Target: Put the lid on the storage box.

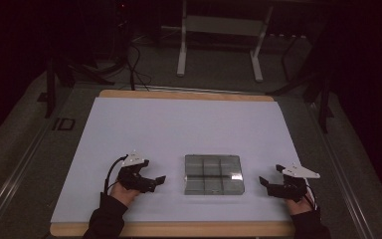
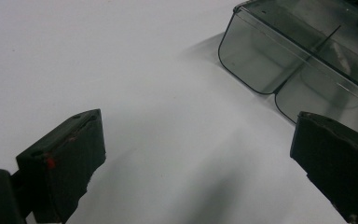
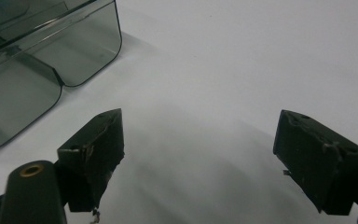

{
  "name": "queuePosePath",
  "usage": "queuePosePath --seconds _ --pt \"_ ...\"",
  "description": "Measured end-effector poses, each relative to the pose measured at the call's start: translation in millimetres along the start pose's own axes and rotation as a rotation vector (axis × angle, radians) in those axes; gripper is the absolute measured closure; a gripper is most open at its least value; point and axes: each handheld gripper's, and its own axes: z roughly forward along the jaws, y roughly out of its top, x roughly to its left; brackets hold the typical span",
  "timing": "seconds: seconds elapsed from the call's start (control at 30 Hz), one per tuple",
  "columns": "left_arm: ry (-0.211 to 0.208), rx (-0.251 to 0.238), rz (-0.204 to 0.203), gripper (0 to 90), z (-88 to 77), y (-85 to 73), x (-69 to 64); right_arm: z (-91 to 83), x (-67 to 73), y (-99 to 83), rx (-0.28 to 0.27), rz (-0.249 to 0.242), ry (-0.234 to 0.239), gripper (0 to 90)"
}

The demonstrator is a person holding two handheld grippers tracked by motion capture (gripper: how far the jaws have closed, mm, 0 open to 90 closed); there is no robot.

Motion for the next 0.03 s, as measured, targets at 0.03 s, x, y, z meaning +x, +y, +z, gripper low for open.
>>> queuePosePath --seconds 0.03 --pt "0.001 -0.001 0.000 4.1 -0.1 0.0 0.1 0.1 0.0 0.0 0.002 -0.001 0.000 15.9"
